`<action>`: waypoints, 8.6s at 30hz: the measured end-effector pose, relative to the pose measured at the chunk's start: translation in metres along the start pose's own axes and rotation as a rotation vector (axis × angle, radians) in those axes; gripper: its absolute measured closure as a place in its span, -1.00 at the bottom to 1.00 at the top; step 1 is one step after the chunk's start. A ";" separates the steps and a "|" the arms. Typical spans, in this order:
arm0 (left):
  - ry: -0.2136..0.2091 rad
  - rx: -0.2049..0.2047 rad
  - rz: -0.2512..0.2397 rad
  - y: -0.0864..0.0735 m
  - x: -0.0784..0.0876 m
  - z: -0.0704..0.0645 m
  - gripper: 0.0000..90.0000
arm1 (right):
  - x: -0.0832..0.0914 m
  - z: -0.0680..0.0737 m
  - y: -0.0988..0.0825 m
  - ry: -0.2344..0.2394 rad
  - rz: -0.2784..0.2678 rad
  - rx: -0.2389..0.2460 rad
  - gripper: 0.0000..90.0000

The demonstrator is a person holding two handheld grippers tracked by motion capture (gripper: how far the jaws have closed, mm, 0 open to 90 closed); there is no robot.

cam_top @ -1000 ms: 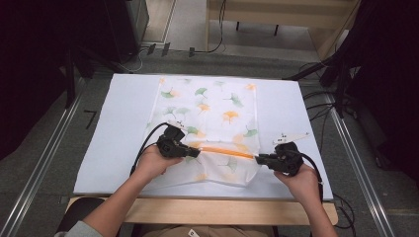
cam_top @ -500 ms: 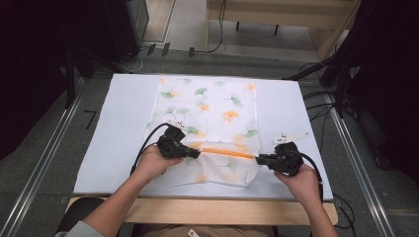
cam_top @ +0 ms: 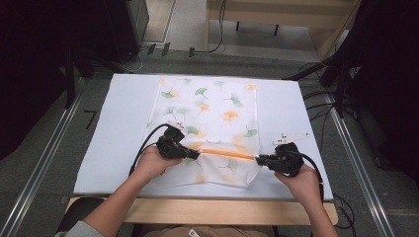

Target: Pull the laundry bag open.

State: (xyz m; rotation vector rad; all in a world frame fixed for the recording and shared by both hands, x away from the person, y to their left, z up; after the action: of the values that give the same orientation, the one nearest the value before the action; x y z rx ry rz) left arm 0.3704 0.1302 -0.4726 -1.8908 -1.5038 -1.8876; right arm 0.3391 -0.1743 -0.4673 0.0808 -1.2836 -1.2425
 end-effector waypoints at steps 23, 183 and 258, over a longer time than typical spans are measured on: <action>0.057 0.021 0.018 -0.026 0.028 0.023 1.00 | -0.004 0.001 -0.002 -0.029 0.035 0.016 0.89; 0.143 0.152 -0.038 -0.083 0.095 0.067 1.00 | 0.000 -0.006 -0.005 -0.026 0.017 -0.035 0.89; 0.141 0.221 -0.012 -0.110 0.109 0.085 1.00 | -0.007 -0.020 -0.008 -0.071 0.048 -0.061 0.87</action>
State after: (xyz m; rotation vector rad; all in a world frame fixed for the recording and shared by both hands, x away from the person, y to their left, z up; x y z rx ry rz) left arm 0.3345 0.3031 -0.4677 -1.6230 -1.6067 -1.7359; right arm 0.3500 -0.1838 -0.4846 -0.0377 -1.3003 -1.2514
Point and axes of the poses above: each handheld gripper's, and its own axes: x roughly backward along the jaws, y roughly out of its top, z roughly to its left, the point moved 5 cm from there along -x, roughly forward along the jaws, and after that the axes turned 12 degrees about y, right-handed, at the moved point
